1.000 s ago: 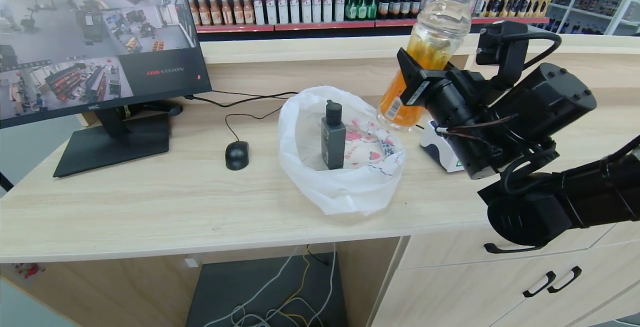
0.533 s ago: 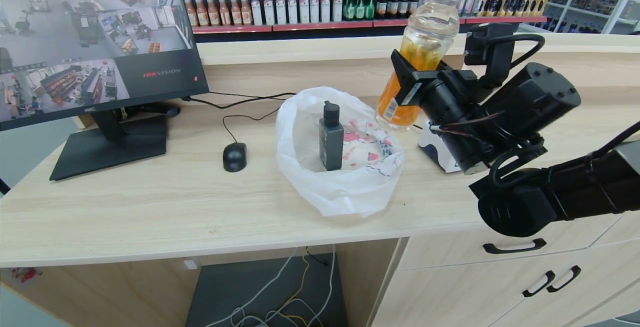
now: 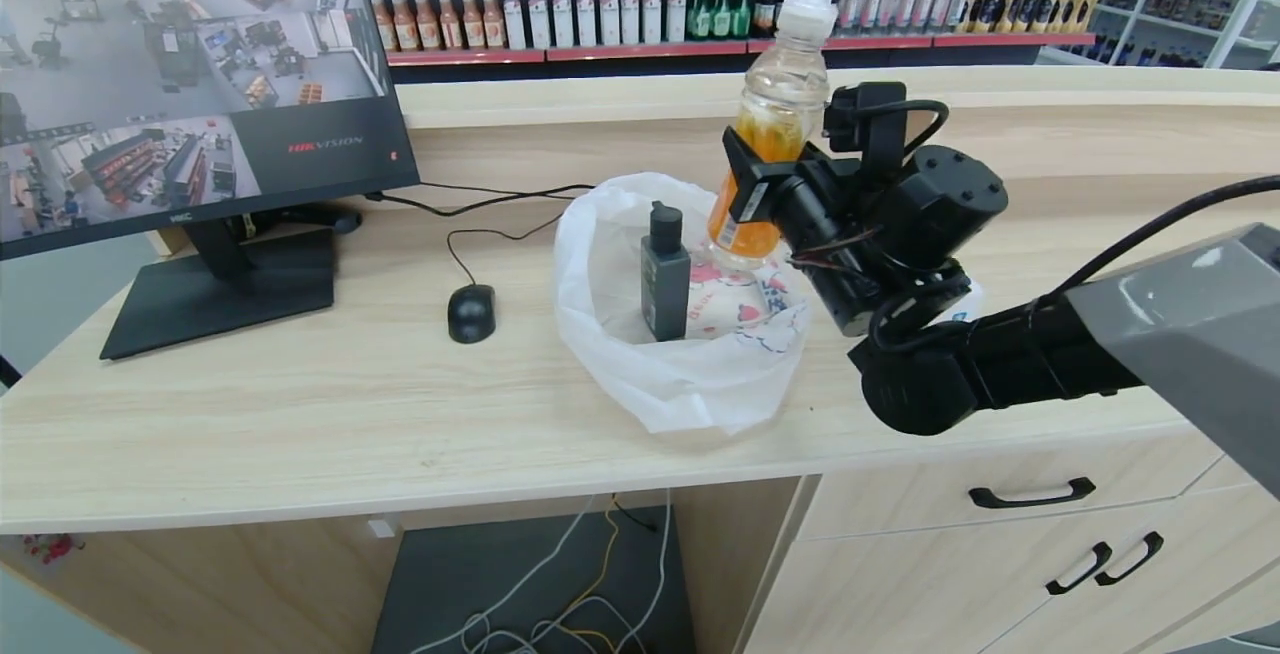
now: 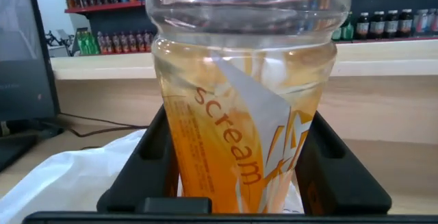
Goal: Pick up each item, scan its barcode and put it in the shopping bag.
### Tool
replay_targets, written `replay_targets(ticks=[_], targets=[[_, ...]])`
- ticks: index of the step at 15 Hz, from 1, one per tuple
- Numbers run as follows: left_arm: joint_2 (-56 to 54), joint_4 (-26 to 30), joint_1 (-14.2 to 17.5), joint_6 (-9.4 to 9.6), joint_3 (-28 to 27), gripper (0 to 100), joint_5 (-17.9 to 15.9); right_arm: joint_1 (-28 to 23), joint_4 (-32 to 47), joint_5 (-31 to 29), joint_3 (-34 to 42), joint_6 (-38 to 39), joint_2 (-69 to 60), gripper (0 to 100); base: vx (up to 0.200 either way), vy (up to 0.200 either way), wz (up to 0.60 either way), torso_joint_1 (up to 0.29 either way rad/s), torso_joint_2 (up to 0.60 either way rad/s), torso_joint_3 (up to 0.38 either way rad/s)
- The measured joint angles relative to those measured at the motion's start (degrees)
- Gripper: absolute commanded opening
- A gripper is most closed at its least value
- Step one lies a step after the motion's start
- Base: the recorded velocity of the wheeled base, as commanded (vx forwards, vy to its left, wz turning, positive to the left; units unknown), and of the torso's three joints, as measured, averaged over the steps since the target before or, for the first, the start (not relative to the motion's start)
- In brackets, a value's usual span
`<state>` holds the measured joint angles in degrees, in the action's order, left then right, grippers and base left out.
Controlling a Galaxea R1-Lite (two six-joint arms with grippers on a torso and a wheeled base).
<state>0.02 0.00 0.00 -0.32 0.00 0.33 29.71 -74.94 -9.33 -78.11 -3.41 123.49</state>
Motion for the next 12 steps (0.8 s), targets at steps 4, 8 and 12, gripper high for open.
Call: replay_targets(ticks=[4, 8, 12], targets=[[0.0, 0.0, 0.0, -0.01, 0.0, 100, 0.0, 0.0, 0.6, -0.3, -0.5, -0.1, 2.0, 0, 0.0, 0.0, 0.0, 0.0, 0.0, 0.0], [0.0, 0.0, 0.0, -0.01, 0.0, 100, 0.0, -0.2, 1.7, -0.5, -0.9, -0.8, 3.1, 0, 0.0, 0.0, 0.0, 0.0, 0.0, 0.0], [0.0, 0.0, 0.0, -0.01, 0.0, 100, 0.0, -0.9, 1.6, -0.5, -1.2, -1.2, 4.4, 0, 0.0, 0.0, 0.0, 0.0, 0.0, 0.0]])
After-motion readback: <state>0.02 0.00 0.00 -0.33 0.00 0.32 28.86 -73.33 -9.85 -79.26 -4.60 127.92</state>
